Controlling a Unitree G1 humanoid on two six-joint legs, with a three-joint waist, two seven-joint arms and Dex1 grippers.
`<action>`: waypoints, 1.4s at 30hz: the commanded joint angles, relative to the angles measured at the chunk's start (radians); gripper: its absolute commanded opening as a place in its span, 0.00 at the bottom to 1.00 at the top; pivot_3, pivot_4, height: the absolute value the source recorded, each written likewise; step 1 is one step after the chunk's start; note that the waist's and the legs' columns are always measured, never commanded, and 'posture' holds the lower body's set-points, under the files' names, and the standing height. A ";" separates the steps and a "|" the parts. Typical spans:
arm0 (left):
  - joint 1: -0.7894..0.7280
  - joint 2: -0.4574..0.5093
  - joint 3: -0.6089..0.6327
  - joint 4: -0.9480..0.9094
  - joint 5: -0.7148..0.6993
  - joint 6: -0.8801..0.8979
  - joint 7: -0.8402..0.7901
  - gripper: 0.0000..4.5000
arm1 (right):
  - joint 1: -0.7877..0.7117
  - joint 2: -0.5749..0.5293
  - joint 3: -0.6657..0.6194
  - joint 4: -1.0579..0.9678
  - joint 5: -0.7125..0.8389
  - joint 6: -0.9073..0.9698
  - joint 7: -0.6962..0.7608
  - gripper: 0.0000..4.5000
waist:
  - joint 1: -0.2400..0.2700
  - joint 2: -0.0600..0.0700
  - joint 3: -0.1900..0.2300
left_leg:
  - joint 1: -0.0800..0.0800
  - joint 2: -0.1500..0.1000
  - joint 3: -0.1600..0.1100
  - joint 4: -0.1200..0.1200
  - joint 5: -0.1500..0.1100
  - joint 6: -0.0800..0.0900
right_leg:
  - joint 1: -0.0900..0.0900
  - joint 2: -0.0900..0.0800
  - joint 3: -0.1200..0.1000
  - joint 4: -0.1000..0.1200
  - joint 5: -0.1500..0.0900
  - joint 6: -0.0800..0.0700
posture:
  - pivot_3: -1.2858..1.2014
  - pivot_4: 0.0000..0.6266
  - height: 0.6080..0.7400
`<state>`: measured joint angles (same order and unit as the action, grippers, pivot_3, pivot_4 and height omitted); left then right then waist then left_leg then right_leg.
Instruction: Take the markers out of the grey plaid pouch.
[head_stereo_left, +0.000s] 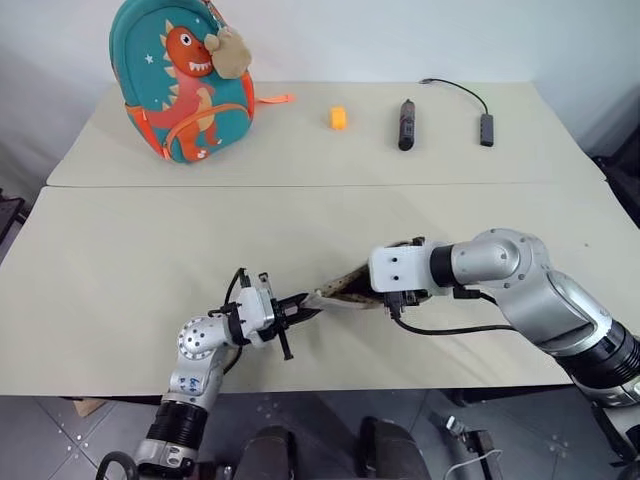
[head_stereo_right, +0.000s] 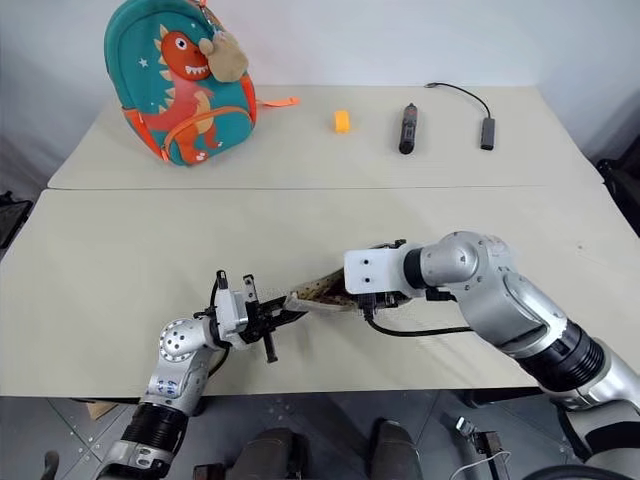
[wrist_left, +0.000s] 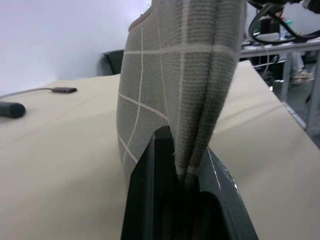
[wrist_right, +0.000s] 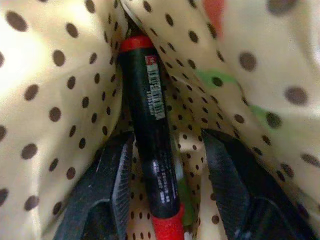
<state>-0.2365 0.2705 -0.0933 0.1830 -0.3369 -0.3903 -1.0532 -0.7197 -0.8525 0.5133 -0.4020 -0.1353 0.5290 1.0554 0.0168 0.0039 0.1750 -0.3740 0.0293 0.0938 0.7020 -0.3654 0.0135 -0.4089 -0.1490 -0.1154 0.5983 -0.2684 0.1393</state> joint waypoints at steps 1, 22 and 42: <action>-0.001 0.010 0.013 0.018 -0.040 0.019 -0.025 0.00 | -0.005 0.013 0.014 0.033 -0.056 -0.056 0.000 0.50 | -0.004 0.000 0.000 | 0.000 0.000 0.000 0.000 0.000 0.000 | 0.000 0.000 0.000 0.000 0.000 0.000 | 0.52 0.24 1.00; -0.021 -0.002 0.048 0.037 -0.056 0.088 -0.020 0.00 | 0.011 0.078 -0.050 0.100 -0.109 -0.248 0.029 0.11 | -0.017 0.001 -0.001 | 0.002 0.000 0.000 0.000 0.002 -0.002 | 0.000 0.000 0.000 0.002 0.000 0.000 | 0.52 0.24 1.00; -0.058 0.030 0.056 0.051 -0.179 0.232 -0.198 0.00 | 0.193 -0.032 -0.527 0.123 0.855 -0.307 0.224 0.11 | -0.015 -0.001 0.001 | 0.003 0.001 -0.001 -0.001 0.002 -0.001 | 0.003 0.000 -0.001 0.000 0.000 0.000 | 0.52 0.24 1.00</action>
<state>-0.2756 0.2973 -0.0428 0.2414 -0.4778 -0.1819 -1.2240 -0.5021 -0.8658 0.0451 -0.2130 0.6127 0.0999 1.3335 0.0019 0.0031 0.1755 -0.3713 0.0305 0.0925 0.7016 -0.3636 0.0123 -0.4060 -0.1489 -0.1164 0.5985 -0.2682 0.1395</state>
